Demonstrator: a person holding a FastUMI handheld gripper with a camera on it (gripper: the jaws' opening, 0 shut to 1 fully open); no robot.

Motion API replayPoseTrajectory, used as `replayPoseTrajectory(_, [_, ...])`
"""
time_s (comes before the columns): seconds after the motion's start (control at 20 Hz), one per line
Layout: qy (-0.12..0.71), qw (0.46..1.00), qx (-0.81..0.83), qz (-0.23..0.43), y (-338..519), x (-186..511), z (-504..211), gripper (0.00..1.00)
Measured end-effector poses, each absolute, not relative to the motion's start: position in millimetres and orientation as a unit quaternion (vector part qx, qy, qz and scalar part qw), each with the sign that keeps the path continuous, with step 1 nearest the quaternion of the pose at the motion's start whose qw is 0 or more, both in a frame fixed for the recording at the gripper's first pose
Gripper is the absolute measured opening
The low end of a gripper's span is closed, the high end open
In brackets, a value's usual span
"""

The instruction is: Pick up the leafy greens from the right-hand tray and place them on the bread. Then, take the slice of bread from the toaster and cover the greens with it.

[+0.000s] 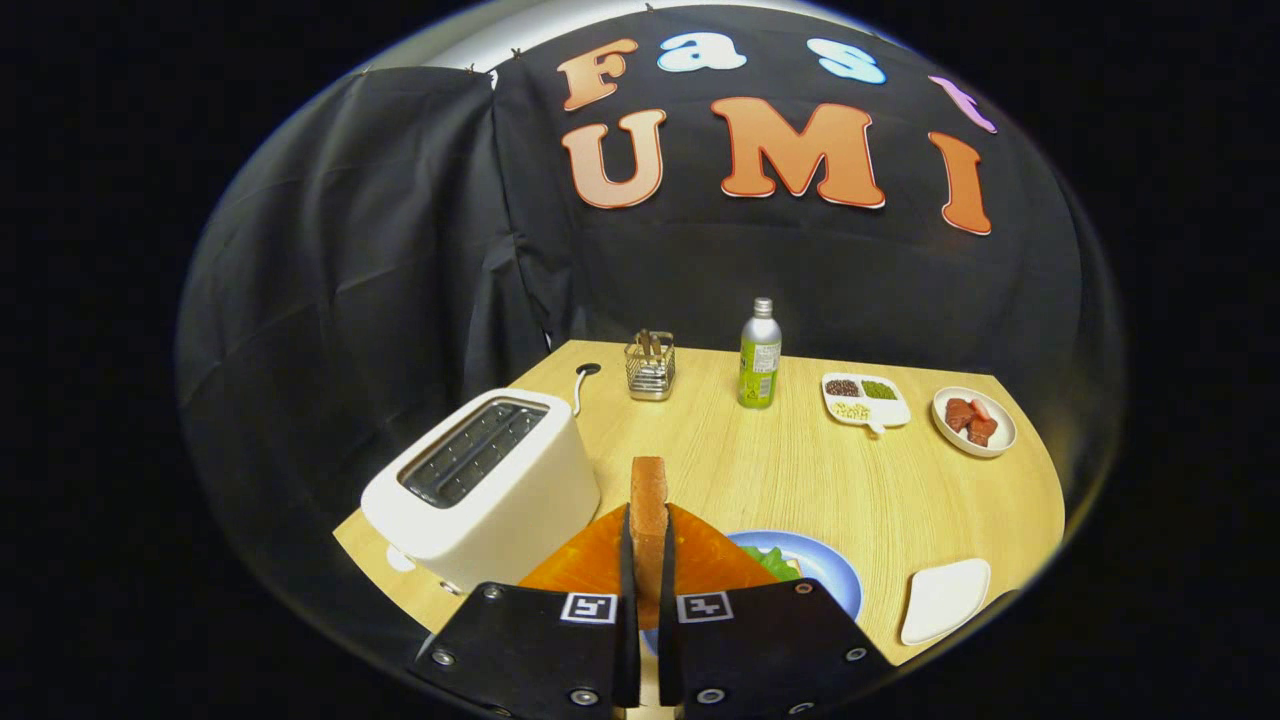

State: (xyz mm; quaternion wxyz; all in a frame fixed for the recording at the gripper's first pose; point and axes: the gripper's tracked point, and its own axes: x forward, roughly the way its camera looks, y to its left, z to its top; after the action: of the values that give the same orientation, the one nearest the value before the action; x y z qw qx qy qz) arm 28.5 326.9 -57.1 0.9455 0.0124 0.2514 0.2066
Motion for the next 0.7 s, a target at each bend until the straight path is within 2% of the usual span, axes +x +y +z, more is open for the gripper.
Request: replayPoseTrajectory(0.7, [0.285,0.933,0.058,0.212,279.2,31.4,-111.2,0.08])
